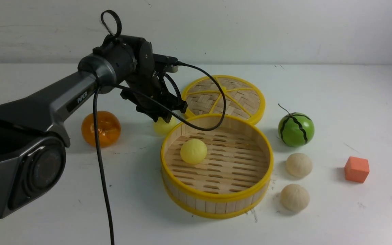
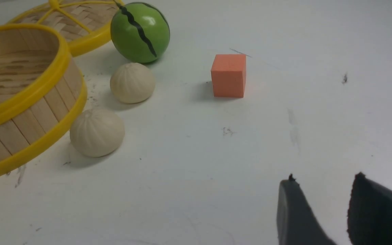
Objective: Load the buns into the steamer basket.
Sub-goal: Use the left arm to grab a steamed stuffed bun, then use the left arm to put the steamed stuffed bun into the steamer
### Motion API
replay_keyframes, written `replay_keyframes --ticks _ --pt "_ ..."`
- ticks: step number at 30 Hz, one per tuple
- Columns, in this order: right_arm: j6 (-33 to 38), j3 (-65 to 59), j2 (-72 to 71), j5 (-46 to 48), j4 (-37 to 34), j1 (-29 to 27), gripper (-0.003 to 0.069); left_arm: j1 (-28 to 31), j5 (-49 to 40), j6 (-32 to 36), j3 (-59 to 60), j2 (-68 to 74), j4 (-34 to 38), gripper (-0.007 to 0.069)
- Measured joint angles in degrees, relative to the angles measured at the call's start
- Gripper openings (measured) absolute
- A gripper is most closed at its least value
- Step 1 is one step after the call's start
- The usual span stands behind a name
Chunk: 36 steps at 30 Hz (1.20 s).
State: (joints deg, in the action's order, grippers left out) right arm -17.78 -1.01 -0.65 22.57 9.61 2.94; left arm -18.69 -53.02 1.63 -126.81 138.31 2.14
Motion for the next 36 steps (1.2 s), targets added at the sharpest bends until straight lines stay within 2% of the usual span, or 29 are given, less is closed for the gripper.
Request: replay_keyframes --ticks 15,20,22,29,36 --pt "0.00 0.00 0.00 0.00 0.00 0.00 0.0241 0.00 3.04 0.00 -0.06 1.27 -0.06 0.0225" --pt "0.00 0.00 0.00 0.00 0.00 0.00 0.0241 0.00 3.04 0.00 -0.06 1.27 -0.06 0.0103" --pt "0.00 0.00 0.00 0.00 0.00 0.00 0.0241 0.00 3.04 0.00 -0.06 1.27 -0.20 0.0001" --pt "0.00 0.00 0.00 0.00 0.00 0.00 0.0241 0.00 1.20 0.00 -0.06 -0.25 -1.11 -0.0013" --pt "0.00 0.00 0.00 0.00 0.00 0.00 0.0241 0.00 -7.22 0.00 -0.01 -7.75 -1.76 -0.0013"
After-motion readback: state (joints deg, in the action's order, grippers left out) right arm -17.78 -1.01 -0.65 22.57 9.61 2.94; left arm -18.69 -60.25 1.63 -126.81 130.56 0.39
